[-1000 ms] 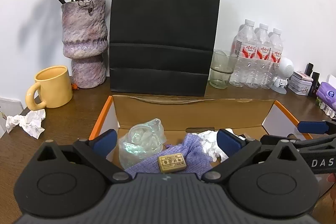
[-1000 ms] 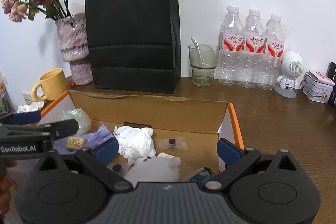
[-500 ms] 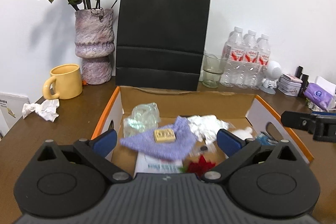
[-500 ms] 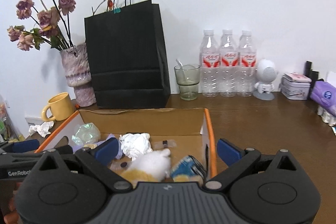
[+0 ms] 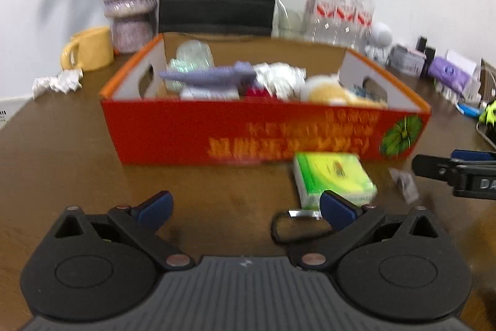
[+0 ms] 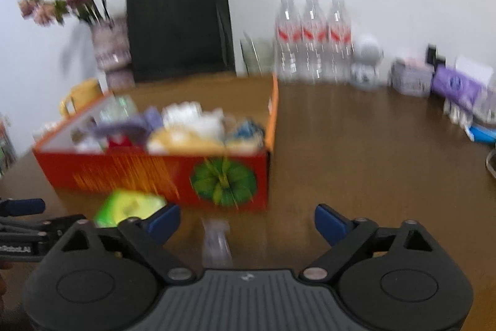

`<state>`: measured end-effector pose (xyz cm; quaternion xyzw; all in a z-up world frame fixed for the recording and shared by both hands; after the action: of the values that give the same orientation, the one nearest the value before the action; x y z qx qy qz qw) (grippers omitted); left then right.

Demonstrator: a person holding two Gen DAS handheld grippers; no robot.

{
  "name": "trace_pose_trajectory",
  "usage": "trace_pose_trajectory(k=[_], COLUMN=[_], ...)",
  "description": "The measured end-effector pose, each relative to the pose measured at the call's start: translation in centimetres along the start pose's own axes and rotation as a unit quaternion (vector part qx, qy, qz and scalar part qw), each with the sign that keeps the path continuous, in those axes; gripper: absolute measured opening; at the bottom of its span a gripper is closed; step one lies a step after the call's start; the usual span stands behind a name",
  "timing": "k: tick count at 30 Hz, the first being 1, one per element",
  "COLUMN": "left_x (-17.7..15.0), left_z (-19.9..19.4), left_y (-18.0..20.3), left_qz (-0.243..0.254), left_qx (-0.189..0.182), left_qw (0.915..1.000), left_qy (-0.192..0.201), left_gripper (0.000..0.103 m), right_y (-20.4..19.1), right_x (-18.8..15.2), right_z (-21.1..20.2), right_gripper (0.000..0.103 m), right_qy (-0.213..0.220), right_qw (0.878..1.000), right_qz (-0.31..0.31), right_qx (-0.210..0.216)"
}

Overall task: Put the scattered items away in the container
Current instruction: 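Grasp the clear wrapped candy with the right gripper while the left grasps the black carabiner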

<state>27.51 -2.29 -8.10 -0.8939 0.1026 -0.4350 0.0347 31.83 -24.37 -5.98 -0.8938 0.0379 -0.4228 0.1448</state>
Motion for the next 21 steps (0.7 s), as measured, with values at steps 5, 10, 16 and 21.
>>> trace_pose_trajectory(k=[5,10,16,21], left_x=[0.2,0.0,-0.2,-0.1], left_z=[0.3,0.5,0.9,0.1], left_y=[1.5,2.8,3.4,3.4], left_qz=[0.020,0.039,0.046,0.039], left_qx=[0.002,-0.003,-0.004,-0.002], left_qw=[0.9998,0.9992,0.9987,0.9992], left_qy=[-0.003,-0.008,-0.018,-0.003], left_gripper=[0.103,0.103,0.091,0.053], right_y=[-0.7,-0.8,-0.8,-1.3], right_x=[-0.8,-1.2,-1.5,-1.7], right_z=[0.6,1.2,2.0,1.4], right_gripper=[0.088,0.083,0.073,0.016], right_qy=[-0.005,-0.005,-0.023,-0.021], right_qw=[1.000,0.999,0.998,0.998], right_qz=[-0.026,-0.044,-0.047,-0.053], right_qx=[-0.008,-0.026,-0.018,0.006])
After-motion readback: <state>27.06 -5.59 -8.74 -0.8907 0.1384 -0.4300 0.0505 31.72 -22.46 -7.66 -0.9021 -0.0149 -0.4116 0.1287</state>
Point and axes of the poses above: each gripper's, at about its wrist camera, not at the fingertips, and z roughly the way its jaws point, y to its right, x to its top, the point moved 7 cm from there along z, roughly the way its jaws point, and after that the axes turned 15 degrees about z, right-handed, at the moved point
